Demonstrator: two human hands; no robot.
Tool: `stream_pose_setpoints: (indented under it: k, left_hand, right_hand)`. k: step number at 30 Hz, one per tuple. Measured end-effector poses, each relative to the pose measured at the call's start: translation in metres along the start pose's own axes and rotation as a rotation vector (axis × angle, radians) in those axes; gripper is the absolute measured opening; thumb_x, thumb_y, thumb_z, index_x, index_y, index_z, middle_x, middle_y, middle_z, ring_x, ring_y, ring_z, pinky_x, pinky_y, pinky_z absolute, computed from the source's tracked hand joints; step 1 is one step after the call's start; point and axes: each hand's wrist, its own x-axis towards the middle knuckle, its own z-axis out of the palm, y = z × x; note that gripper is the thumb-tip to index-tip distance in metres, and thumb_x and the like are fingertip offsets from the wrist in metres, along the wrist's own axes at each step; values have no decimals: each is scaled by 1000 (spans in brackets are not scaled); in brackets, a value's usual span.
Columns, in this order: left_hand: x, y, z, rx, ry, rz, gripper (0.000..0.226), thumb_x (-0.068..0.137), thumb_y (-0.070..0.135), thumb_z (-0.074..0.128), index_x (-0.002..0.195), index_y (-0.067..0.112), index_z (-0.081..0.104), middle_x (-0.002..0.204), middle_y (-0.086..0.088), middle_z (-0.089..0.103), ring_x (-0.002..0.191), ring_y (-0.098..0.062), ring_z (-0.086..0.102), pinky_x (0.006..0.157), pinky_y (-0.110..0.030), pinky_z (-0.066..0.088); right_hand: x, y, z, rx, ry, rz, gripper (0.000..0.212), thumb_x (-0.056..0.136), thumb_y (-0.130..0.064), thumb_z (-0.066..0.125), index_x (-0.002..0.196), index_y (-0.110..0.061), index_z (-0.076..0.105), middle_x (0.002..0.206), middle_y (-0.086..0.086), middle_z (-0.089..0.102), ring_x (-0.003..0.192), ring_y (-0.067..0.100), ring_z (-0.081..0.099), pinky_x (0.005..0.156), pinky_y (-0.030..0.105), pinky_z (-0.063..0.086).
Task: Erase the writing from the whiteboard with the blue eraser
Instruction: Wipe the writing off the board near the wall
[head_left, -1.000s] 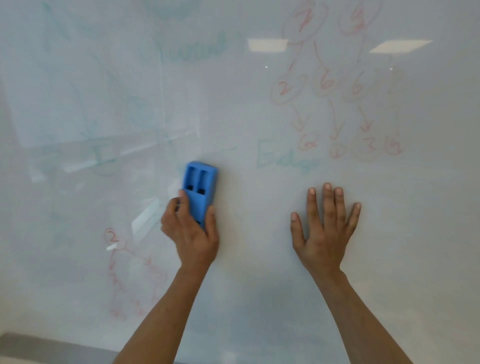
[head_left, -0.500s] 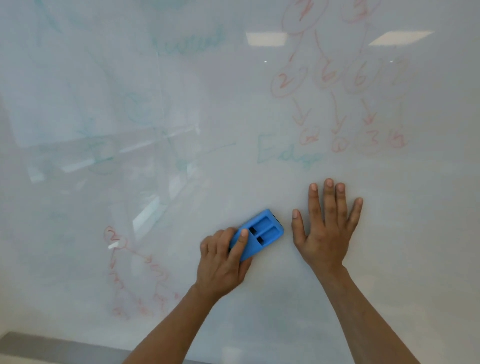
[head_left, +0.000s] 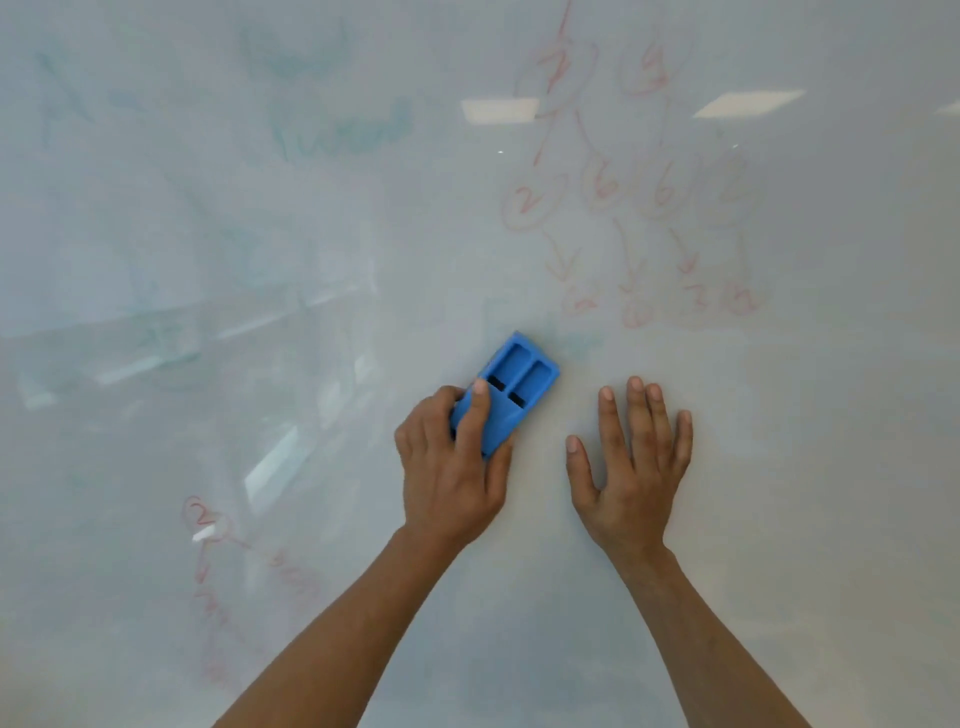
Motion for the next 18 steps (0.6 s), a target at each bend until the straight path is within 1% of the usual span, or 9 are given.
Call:
stream_pose_setpoints:
  k: [1, 4, 5, 7, 9, 11, 13, 15, 18]
  left_hand:
    - [1, 11, 4, -12, -43, 67, 57, 91, 36, 55, 140, 14, 36, 125, -11, 40, 109, -28, 45, 90, -40, 34]
    - [9, 36, 16, -7, -124, 232, 55, 93, 35, 53, 141, 15, 37, 124, -11, 42, 105, -29, 48, 86, -40, 36]
    - [15, 42, 20, 12, -137, 299, 54, 93, 34, 53, 141, 16, 37, 124, -11, 41, 104, -29, 48, 85, -39, 36]
    - [29, 51, 25, 54, -147, 435, 55, 91, 32, 57, 141, 15, 39, 125, -11, 41, 105, -29, 48, 84, -39, 36]
    - [48, 53, 26, 76, -121, 484, 56, 90, 32, 58, 141, 15, 40, 126, -12, 42, 106, -29, 48, 84, -39, 36]
    - [72, 48, 22, 77, -73, 386, 58, 90, 34, 56, 141, 15, 38, 126, -12, 43, 105, -30, 48, 85, -40, 35]
    - [94, 36, 16, 69, 5, 189, 58, 89, 34, 55, 141, 14, 38, 124, -15, 48, 105, -31, 45, 85, -41, 33]
    - [108, 20, 6, 54, 98, -32, 58, 89, 34, 59, 140, 12, 42, 122, -21, 53, 107, -33, 44, 85, -43, 33]
    - [116, 5, -3, 32, 230, -312, 58, 89, 31, 65, 139, 6, 48, 122, -23, 54, 109, -38, 48, 87, -45, 34]
  right_hand:
    - [1, 4, -2, 3, 27, 63, 54, 100, -36, 52, 145, -7, 44, 151, 18, 40, 144, 34, 34, 117, 61, 22]
    - [4, 13, -5, 10, 110, 397, 58, 101, -32, 48, 147, 0, 37, 154, 19, 36, 146, 33, 30, 117, 63, 22]
    - [5, 13, -6, 6, 111, 457, 58, 101, -32, 46, 148, 2, 36, 155, 19, 34, 147, 33, 28, 117, 63, 21]
    - [5, 10, -5, -17, 83, 461, 60, 100, -32, 42, 149, 2, 34, 157, 19, 32, 148, 33, 25, 118, 62, 19]
    - [6, 8, -5, -46, 71, 443, 59, 101, -33, 40, 149, 2, 33, 157, 20, 32, 148, 33, 25, 119, 61, 19]
    - [6, 9, -4, -69, 69, 438, 59, 102, -34, 40, 149, 1, 33, 157, 20, 32, 148, 33, 26, 118, 61, 19]
    - [6, 10, -5, -82, 55, 434, 60, 102, -35, 39, 149, 2, 33, 157, 21, 32, 148, 34, 25, 119, 61, 19]
    - [7, 10, -5, -82, 34, 427, 61, 102, -35, 39, 150, 2, 32, 158, 20, 30, 149, 33, 23, 119, 62, 17]
    - [7, 10, -7, -71, 16, 436, 61, 102, -35, 39, 150, 3, 32, 158, 20, 28, 150, 33, 21, 119, 63, 17]
